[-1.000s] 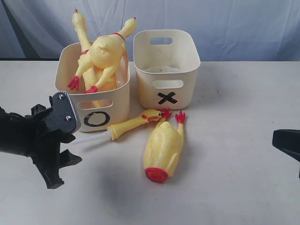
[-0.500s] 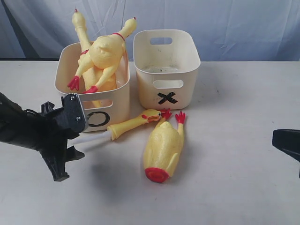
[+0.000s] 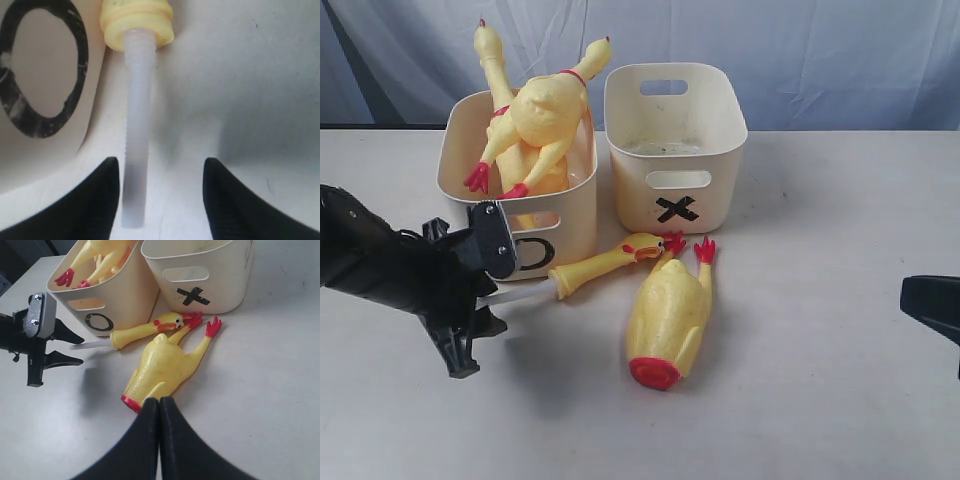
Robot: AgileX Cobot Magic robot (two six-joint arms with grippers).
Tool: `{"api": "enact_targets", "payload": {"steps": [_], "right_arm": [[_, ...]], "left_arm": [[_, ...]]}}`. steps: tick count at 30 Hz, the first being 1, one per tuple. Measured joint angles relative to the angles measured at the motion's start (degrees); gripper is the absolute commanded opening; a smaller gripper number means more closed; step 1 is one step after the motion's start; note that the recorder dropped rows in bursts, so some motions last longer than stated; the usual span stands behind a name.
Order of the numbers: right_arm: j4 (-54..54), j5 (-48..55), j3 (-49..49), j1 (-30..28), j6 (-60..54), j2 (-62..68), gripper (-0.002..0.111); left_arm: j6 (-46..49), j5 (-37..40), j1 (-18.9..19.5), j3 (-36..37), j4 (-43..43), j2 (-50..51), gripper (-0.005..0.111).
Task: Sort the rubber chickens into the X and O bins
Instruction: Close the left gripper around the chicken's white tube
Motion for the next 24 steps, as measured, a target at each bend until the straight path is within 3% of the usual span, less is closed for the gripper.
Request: {"api": "enact_targets", "payload": {"steps": [24], "right_arm": [[0.1, 0.1, 0.0, 0.0, -0.1, 0.0, -0.001]], "left_arm": [[0.0, 3.0, 0.0, -2.1, -0.6, 0.7, 0.045]]}}
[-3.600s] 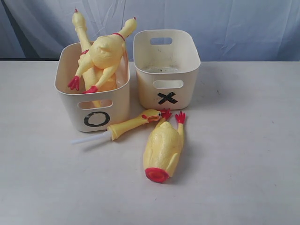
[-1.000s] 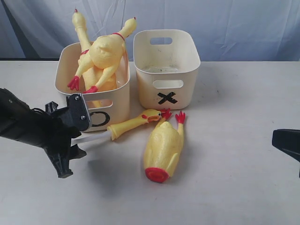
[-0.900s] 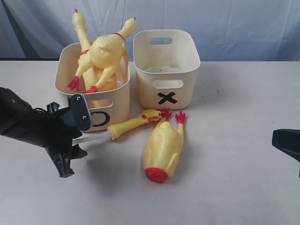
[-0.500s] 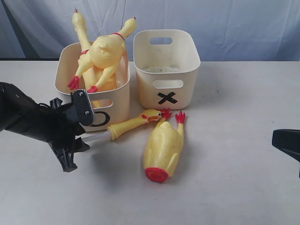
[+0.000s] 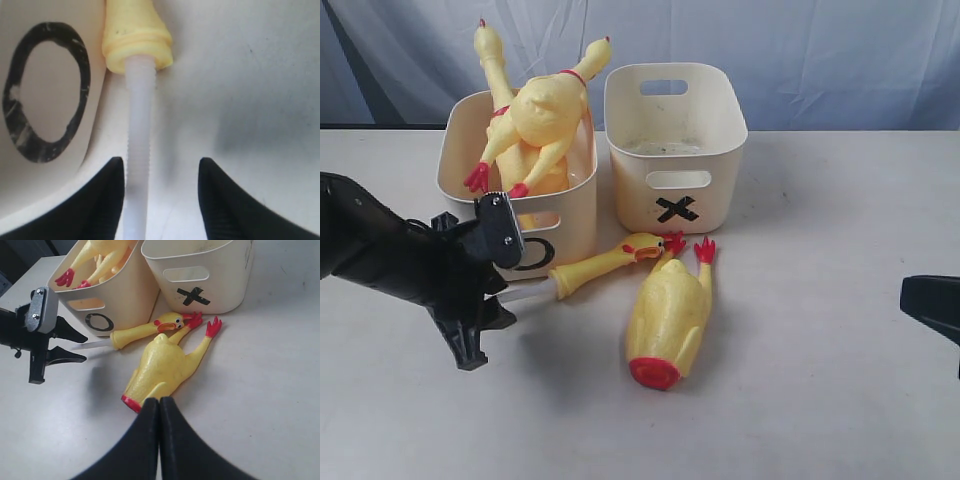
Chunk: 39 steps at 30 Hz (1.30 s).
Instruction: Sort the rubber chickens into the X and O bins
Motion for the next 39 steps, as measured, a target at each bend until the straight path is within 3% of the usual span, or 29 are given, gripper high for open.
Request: {"api": "enact_targets", "payload": {"steps": [9, 20, 39], "right_arm": [[0.0, 0.0, 0.0, 0.0, 0.0, 0.0, -0.001], [0.0, 0.0, 0.0, 0.0, 0.0, 0.0, -0.001], [0.0, 0.0, 0.0, 0.0, 0.0, 0.0, -0.001]], "left_arm": [[0.0, -0.7, 0.0, -0.1, 0.0, 3.0, 0.043], [0.0, -1.5, 0.0, -0.1, 0.0, 3.4, 0.000], [-1.0, 3.0, 0.0, -0.1, -0.4, 1.1, 0.000]]}}
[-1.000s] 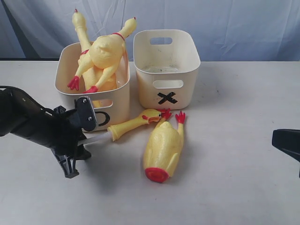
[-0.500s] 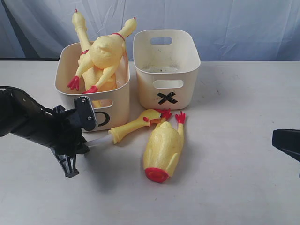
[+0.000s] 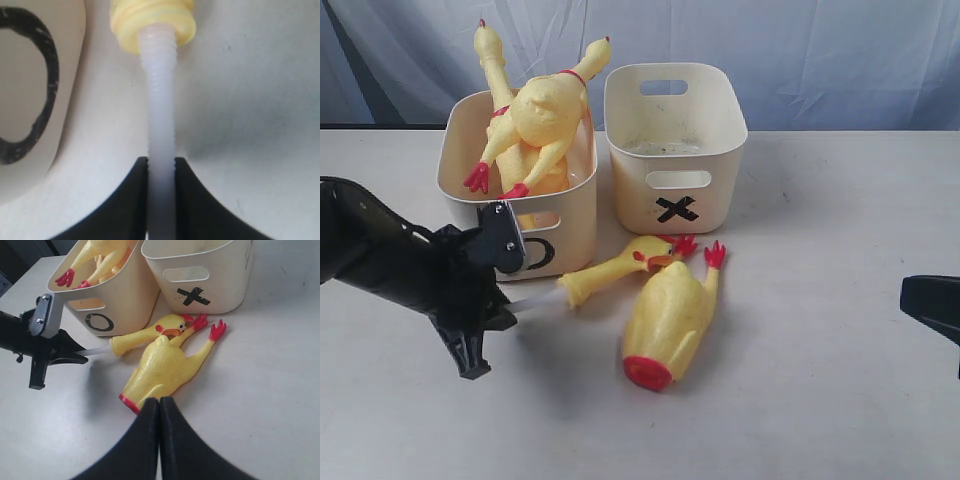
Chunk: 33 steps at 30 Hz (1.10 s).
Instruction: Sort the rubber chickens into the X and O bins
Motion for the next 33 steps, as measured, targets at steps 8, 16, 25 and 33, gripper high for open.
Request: {"api": "enact_targets", "payload": {"steps": [8, 16, 25, 33], "right_arm": [[0.0, 0.0, 0.0, 0.0, 0.0, 0.0, -0.001], [0.0, 0.0, 0.0, 0.0, 0.0, 0.0, -0.001], [0.0, 0.0, 0.0, 0.0, 0.0, 0.0, -0.001], [0.0, 0.0, 0.0, 0.0, 0.0, 0.0, -0.001]], "left_arm": [[-3.6, 3.7, 0.0, 0.0, 0.0, -6.2, 0.000], [-6.7, 9.2, 0.0, 0.0, 1.6, -11.8, 0.000], [-10.8, 12.2, 0.0, 0.0, 3.6, -18.0, 0.000], [-11.1, 13.4, 0.0, 0.0, 3.7, -20.9, 0.000]]}}
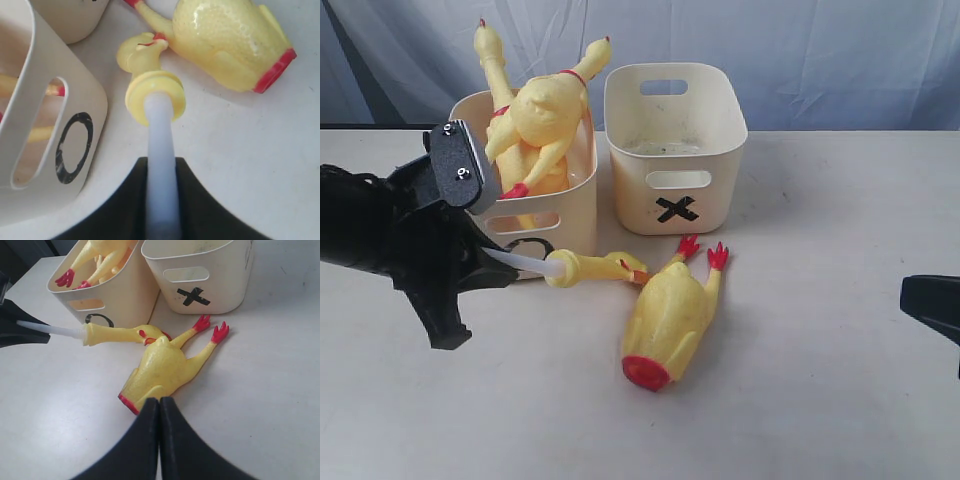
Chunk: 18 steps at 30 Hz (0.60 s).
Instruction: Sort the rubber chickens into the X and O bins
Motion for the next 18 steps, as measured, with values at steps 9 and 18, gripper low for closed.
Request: {"api": "enact_targets", "payload": {"steps": [9, 18], "right_arm": [[0.1, 0.0, 0.0, 0.0, 0.0, 0.0, -0.001], [0.1, 0.0, 0.0, 0.0, 0.0, 0.0, -0.001]], "left_arm": [[0.0, 1.6, 0.0, 0.0, 0.0, -0.2, 0.000], [-0.1, 1.8, 0.0, 0.7, 0.0, 7.6, 0.000]]}}
